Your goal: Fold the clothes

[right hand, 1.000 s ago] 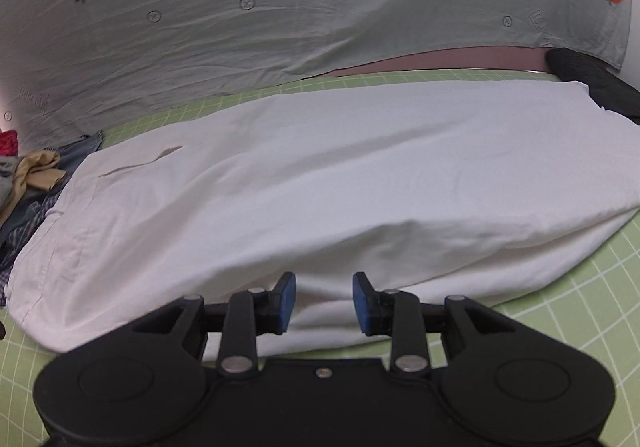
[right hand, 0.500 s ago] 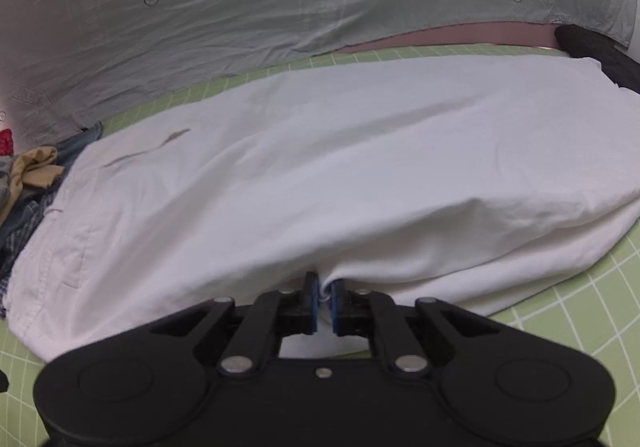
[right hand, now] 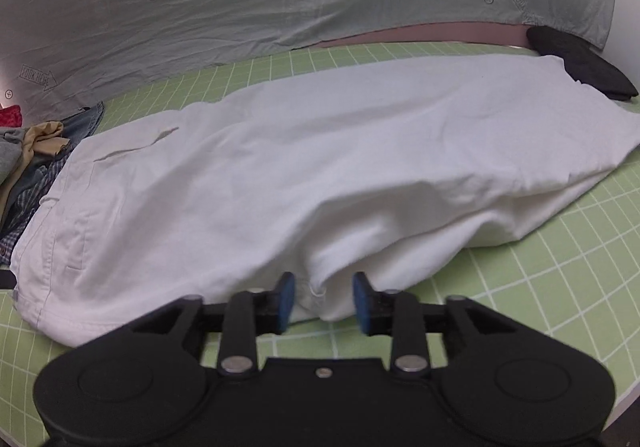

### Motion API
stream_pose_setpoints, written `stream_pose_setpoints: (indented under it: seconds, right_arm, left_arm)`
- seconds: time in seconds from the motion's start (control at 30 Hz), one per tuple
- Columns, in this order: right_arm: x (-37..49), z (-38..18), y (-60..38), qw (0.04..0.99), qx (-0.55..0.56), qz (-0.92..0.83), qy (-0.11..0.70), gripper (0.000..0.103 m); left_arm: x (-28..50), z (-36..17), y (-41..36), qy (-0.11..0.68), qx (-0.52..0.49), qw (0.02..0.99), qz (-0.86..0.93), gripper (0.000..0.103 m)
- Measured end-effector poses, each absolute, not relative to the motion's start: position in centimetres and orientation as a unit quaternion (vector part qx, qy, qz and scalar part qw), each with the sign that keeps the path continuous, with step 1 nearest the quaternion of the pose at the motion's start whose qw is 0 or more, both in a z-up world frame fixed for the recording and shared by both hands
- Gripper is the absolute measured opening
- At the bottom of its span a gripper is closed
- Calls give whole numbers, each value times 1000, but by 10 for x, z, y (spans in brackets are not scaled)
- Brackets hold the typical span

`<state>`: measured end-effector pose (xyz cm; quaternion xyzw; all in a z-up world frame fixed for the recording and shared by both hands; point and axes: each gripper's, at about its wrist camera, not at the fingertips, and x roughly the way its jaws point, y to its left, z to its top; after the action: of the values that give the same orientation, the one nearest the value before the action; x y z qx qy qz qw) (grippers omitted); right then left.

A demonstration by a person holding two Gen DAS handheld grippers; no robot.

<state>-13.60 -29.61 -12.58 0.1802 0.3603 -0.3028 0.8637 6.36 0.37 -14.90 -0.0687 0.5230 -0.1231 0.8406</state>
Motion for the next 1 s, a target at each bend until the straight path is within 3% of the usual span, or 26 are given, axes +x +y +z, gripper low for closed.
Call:
stream_pose_setpoints:
  seconds: [0.13, 0.4, 0.43, 0.57, 0.63, 0.83, 1.0]
  right_arm:
    - [-146, -120, -301, 856, 177, -331, 356, 84]
    - [-159, -119, -325, 836, 194, -378, 346, 86]
    - [-160, -119, -326, 834, 195, -384, 344, 86]
    - [-163, -119, -332, 827, 198, -406, 335, 86]
    - [-163, -114, -338, 827, 196, -422, 315, 86]
    - [-138, -112, -374, 837, 179, -424, 297, 86]
    - [-121, -152, -391, 807, 186, -397, 395, 83]
  left_arm:
    - [71, -157, -1, 531, -102, 831, -128, 86]
    - [80, -166, -15, 538, -125, 825, -119, 87]
    - [80, -166, -16, 536, -125, 826, -119, 83]
    - [86, -163, -17, 520, -124, 833, -143, 37]
    - [90, -155, -19, 499, -107, 848, -144, 26]
    - [119, -142, -16, 471, -104, 868, -120, 24]
    - [119, -148, -10, 488, -128, 857, -110, 26]
